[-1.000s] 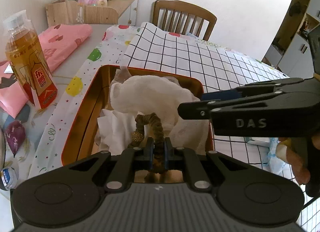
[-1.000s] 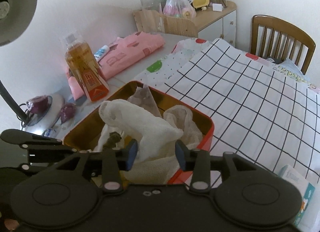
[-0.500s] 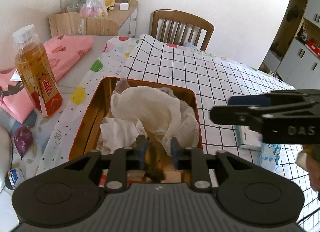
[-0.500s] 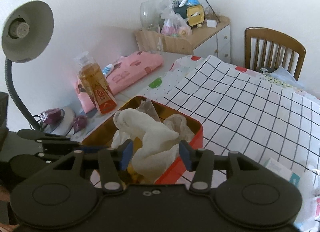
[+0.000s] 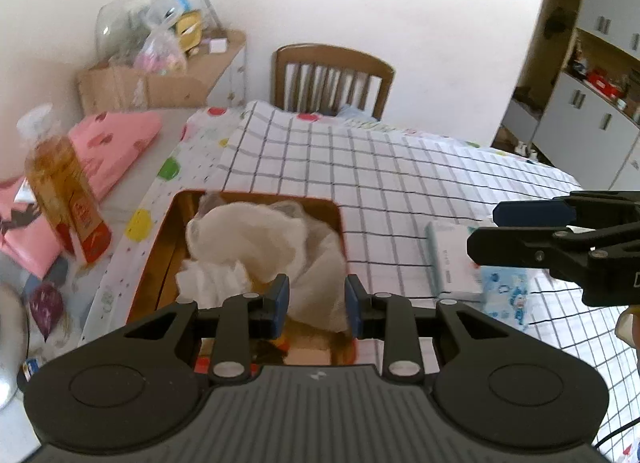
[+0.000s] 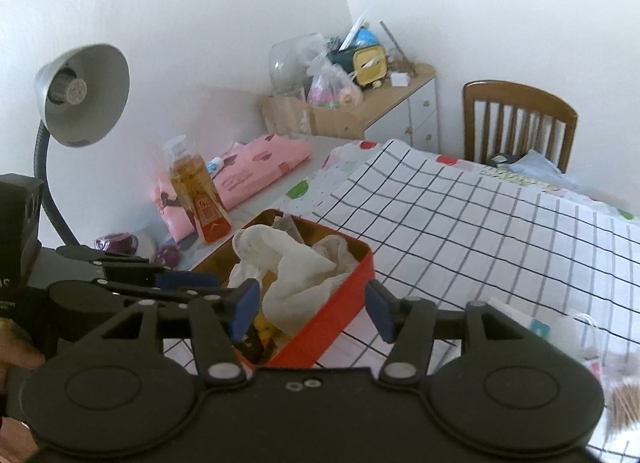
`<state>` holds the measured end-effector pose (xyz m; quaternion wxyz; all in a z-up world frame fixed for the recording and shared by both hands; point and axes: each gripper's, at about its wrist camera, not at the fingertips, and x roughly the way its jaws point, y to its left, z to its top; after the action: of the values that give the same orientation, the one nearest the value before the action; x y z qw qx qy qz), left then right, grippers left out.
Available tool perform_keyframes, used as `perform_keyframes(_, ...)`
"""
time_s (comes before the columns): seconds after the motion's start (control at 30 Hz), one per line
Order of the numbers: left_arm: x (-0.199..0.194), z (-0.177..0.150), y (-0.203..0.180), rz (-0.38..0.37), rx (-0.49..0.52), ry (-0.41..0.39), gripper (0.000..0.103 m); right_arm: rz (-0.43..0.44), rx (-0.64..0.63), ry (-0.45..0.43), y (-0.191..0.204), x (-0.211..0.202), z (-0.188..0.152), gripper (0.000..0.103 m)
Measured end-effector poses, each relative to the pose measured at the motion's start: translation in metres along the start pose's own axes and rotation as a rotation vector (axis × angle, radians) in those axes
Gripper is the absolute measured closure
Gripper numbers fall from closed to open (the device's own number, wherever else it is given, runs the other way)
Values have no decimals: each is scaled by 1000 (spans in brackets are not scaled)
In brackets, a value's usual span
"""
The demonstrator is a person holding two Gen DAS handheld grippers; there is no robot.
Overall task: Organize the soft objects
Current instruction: 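Withdraw both grippers from the tin box back over the tablecloth, then grasp the blue Labubu pouch with the left gripper while the right grasps the cotton swab bag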
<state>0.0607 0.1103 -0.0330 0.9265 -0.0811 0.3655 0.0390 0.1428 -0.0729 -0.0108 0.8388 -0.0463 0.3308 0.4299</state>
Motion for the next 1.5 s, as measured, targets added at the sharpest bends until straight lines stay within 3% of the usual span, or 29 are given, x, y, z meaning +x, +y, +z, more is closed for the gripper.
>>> perform_keyframes(0.4,-13,9,-48,-73,97,-49,74,-94,79,-84,-24,-60,-28,37)
perform_keyframes(0.77,1,9,-94,-161,164,-27,74,-212,145,-109,-57,-108,-64,30)
perform_keyframes(0.8,3,9,-99,-168,169,-24,72,-225,148,-110,-60,-111,-68,30)
perform_keyframes(0.87,7,8,-107,-181,176,-19,48,-243,155,-108,-66,-116,-73,30)
perform_keyframes(0.9,9,8,-111,-187,177,-22,29,-255,160,-107,-70,-119,-76,29)
perform_keyframes(1.1,21,7,-135,-222,199,-18,27,-303,189,-100,-92,-131,-88,28)
perform_keyframes(1.27,32,3,-155,-225,223,-8,20,-331,205,-88,-114,-133,-93,22)
perform_keyframes(1.5,55,-2,-175,-227,232,35,18,-369,237,-79,-145,-124,-97,6)
